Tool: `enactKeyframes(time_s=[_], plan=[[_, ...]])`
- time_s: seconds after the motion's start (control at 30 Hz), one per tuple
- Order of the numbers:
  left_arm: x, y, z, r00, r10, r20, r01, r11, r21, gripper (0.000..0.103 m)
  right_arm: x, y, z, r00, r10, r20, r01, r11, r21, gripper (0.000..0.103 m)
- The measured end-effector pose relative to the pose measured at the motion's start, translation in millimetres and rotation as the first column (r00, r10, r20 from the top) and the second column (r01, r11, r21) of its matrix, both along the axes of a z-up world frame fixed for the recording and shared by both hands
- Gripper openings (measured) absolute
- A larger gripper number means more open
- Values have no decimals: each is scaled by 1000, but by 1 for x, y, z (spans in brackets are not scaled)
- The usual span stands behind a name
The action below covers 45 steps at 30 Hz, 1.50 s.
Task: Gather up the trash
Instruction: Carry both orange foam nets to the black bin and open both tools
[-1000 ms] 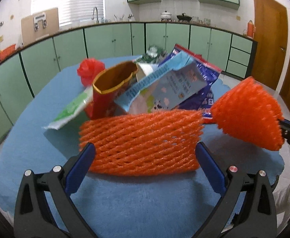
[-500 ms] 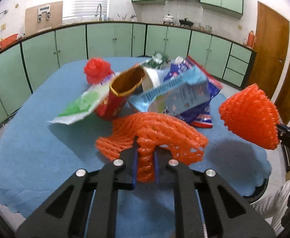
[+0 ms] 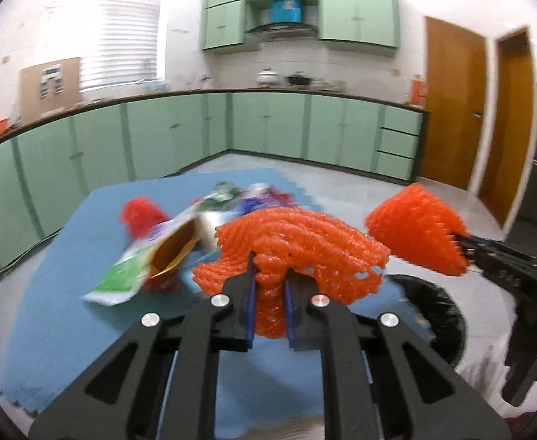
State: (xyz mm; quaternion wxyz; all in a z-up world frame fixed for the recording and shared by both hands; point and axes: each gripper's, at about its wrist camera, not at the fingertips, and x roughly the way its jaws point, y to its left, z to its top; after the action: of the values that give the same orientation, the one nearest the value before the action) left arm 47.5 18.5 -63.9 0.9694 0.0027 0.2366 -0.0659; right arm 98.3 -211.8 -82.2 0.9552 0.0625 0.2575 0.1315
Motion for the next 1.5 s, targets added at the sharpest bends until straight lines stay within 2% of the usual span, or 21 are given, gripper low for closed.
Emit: enactKeyframes(time_s=[0.1, 0.2, 0.37, 0.57, 0.7, 0.77, 0.83, 0.97, 1.03, 1.2, 1.3, 1.5], plan=[[10, -29, 0, 994, -109, -7, 109, 994, -17, 11, -1, -23, -5, 997, -76, -15, 76, 997, -8, 13], [21, -64, -4, 978, -210, -6, 210, 978, -10, 11, -2, -48, -10, 988, -152, -27, 151, 988, -12, 13], [48, -123, -21, 933, -359, -26, 358, 933, -24, 11, -3, -83, -20, 966, -253, -48, 251, 967, -34, 13], [81, -177, -43, 885, -460, -67, 458, 888, -46, 11, -2, -118, -35, 932, -353, -84, 349, 935, -55, 13], [98, -202, -58, 861, -497, -106, 494, 868, -58, 16, 9, -137, -49, 910, -398, -115, 391, 917, -72, 17], [105, -213, -66, 851, -510, -129, 507, 860, -59, 24, 13, -145, -56, 899, -416, -135, 410, 909, -74, 18], [110, -220, -69, 848, -512, -136, 509, 859, -61, 38, 15, -150, -62, 890, -427, -158, 421, 904, -73, 20], [109, -223, -69, 841, -523, -141, 517, 852, -77, 51, 18, -162, -73, 873, -449, -192, 445, 893, -65, 40], [109, -220, -70, 838, -527, -144, 518, 850, -93, 58, 20, -165, -75, 869, -452, -202, 451, 891, -56, 44], [111, -217, -68, 822, -547, -155, 533, 836, -129, 64, 14, -168, -76, 862, -467, -195, 465, 883, -60, 53], [112, -214, -67, 821, -550, -153, 533, 834, -139, 66, 13, -170, -74, 857, -478, -191, 477, 877, -55, 54], [109, -202, -54, 844, -522, -122, 509, 852, -123, 66, 10, -170, -61, 866, -473, -164, 474, 880, -35, 56]])
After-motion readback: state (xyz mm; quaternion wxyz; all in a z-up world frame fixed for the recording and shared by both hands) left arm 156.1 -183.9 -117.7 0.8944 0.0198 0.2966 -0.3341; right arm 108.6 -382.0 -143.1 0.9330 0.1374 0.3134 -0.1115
